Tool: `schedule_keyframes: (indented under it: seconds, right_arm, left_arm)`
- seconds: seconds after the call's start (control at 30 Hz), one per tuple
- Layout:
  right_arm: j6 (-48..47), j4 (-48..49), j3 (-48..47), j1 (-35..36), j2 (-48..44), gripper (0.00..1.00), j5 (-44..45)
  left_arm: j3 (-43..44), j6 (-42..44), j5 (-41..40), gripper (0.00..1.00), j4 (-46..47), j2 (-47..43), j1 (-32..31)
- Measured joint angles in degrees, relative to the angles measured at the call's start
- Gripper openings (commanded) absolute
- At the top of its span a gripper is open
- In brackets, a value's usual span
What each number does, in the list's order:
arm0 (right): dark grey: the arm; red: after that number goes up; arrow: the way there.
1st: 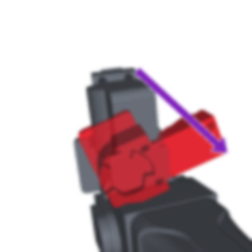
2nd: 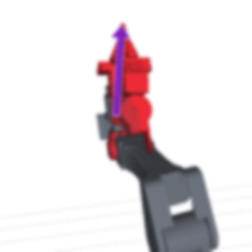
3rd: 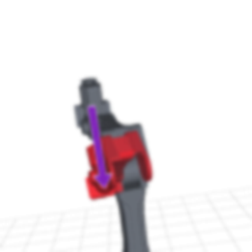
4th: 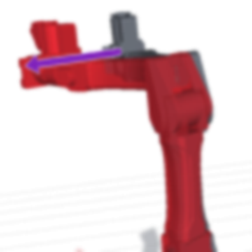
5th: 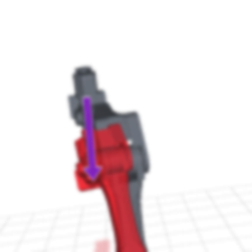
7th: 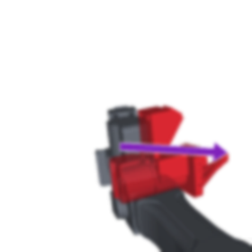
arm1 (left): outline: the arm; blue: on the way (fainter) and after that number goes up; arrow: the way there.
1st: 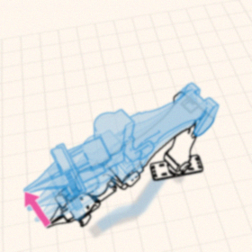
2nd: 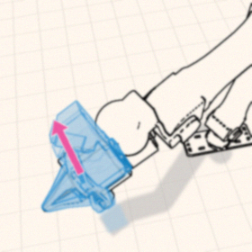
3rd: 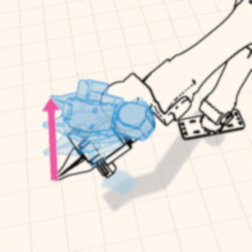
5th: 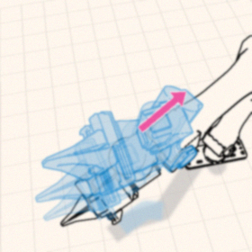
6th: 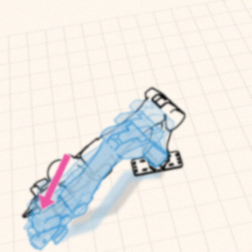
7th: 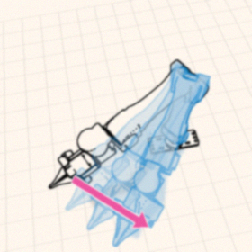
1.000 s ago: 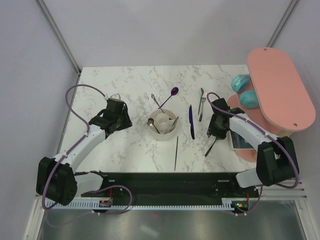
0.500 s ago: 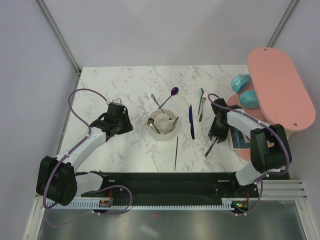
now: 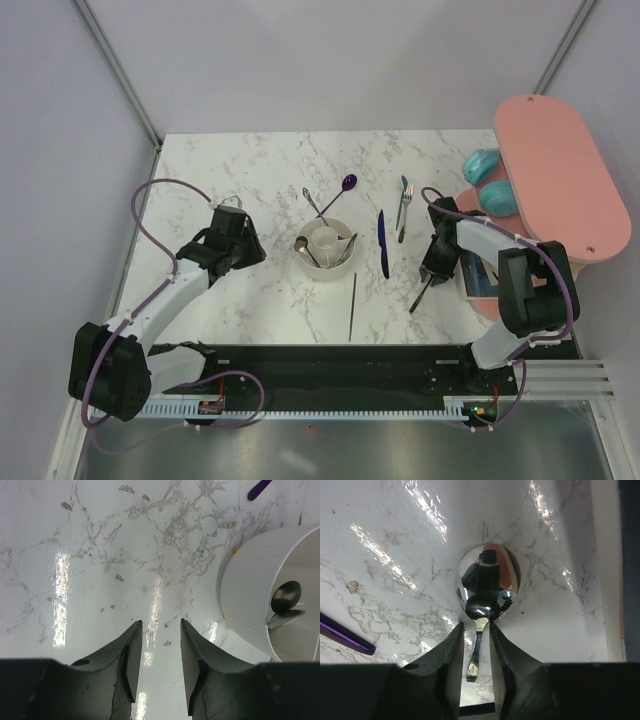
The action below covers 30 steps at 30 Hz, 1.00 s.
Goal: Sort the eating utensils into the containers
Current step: Pick up the spoon from the center of the board.
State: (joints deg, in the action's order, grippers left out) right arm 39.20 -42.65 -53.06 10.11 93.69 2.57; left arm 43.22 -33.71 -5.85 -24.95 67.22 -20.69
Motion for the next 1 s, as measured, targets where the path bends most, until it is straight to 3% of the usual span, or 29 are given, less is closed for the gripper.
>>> schedule_keyframes:
  seconds: [0.03, 0.27, 0.73, 1.0]
  right_arm:
    - [-0.1, 0.2, 0.1, -0.4, 0.0, 0.23, -0.5]
    - [-2.8, 0.2, -0.8, -1.6, 1.5, 0.01, -4.3]
    - [-9.3, 0.7, -1.2, -2.3, 1.8, 0.0, -8.4]
    - [-12.1, 1.8, -5.2, 2.2, 2.7, 0.0, -10.3]
  left_arm:
    - [-0.1, 0.0, 0.0, 0.43, 0.0, -0.6, 0.0]
    - [-0.2, 0.0, 0.0, 0.43, 0.0, -1.5, 0.0]
    - [1.4, 0.0, 0.6, 0.42, -0.3, -0.1, 0.0]
    - [4.3, 0.0, 1.8, 0.42, -2.4, 3.8, 0.0]
